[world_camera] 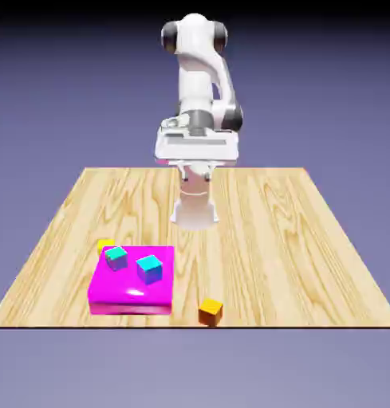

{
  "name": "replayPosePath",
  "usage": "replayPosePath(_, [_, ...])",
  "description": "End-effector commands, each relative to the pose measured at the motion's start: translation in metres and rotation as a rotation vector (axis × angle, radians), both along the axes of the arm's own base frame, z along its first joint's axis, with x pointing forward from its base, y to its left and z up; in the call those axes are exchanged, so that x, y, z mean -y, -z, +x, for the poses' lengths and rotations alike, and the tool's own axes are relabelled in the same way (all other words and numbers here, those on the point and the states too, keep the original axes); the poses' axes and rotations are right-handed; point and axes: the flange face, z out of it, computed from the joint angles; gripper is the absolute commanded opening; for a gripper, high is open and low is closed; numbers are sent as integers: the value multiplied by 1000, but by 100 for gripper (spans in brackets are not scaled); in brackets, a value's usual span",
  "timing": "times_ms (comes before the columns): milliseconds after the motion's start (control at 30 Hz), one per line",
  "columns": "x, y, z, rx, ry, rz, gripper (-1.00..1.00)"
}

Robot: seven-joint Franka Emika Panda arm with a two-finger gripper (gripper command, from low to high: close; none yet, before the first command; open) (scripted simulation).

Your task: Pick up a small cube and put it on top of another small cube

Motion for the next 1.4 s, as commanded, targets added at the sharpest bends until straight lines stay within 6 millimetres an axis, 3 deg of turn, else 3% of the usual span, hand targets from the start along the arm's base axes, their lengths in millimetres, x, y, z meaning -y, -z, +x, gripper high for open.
replayPosePath(0, [8, 6, 1, -16, 50, 35, 0])
replayPosePath(333, [83, 62, 1, -149, 581, 369, 0])
replayPosePath(667, [155, 120, -22, -226, 1155, 663, 0])
replayPosePath(1000, [218, 175, -65, -238, 1763, 912, 0])
replayPosePath(1367, [270, 233, -131, -155, 2465, 1113, 0])
